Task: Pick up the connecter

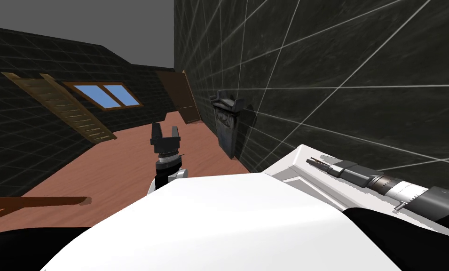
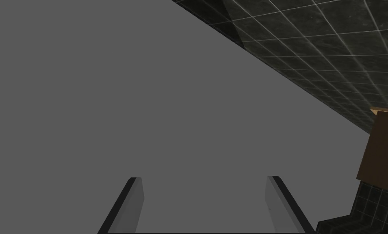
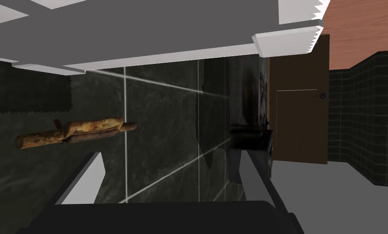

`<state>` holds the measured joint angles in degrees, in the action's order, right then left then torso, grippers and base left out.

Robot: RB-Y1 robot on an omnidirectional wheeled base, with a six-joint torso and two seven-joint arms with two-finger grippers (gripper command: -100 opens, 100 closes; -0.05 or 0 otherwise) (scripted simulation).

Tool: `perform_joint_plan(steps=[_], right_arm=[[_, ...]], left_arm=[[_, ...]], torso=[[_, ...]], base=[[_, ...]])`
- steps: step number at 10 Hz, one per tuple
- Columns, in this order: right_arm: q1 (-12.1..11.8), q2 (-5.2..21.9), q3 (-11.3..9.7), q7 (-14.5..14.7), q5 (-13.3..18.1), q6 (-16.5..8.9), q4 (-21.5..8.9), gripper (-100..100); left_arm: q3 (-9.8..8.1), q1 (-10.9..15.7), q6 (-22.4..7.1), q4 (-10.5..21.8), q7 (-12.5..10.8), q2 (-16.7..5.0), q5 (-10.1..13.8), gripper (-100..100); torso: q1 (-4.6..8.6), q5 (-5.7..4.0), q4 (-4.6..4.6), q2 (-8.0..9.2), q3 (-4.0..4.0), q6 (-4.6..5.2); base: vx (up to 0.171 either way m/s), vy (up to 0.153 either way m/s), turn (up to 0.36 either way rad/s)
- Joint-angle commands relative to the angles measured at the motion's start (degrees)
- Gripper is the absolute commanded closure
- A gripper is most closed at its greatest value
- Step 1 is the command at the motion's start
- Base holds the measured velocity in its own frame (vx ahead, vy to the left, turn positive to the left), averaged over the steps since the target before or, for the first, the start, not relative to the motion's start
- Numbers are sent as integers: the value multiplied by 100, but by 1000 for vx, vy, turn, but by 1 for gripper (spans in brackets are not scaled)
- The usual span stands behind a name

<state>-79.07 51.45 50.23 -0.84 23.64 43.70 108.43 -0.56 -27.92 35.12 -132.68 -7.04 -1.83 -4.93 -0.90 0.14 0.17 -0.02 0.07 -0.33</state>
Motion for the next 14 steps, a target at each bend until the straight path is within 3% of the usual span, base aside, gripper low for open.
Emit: perform_joint_plan(steps=[1,2,3,6,14], right_arm=[[-286,27,82,-21,33,10,-47,-100],[-450,94,251,-64,90,46,-166,-100],[-633,94,251,-64,90,46,-166,-100],[-1175,233,546,-152,207,132,-403,-100],[-2504,520,957,-321,442,331,-834,-100]], left_arm=[[0,0,0,0,0,0,0,0],[-1,-2,0,0,0,0,0,0],[0,0,0,0,0,0,0,0],[-1,-2,0,0,0,0,0,0],[-2,-3,0,0,0,0,0,0]], torso=[[0,0,0,0,0,0],[0,-1,1,0,1,10],[-3,0,1,1,1,2],[2,-1,1,-4,-1,10],[0,-1,0,-9,-4,13]], base=[[-64,-14,179],[-73,-4,309],[-62,-11,167],[-60,-12,296],[-51,-2,219]])
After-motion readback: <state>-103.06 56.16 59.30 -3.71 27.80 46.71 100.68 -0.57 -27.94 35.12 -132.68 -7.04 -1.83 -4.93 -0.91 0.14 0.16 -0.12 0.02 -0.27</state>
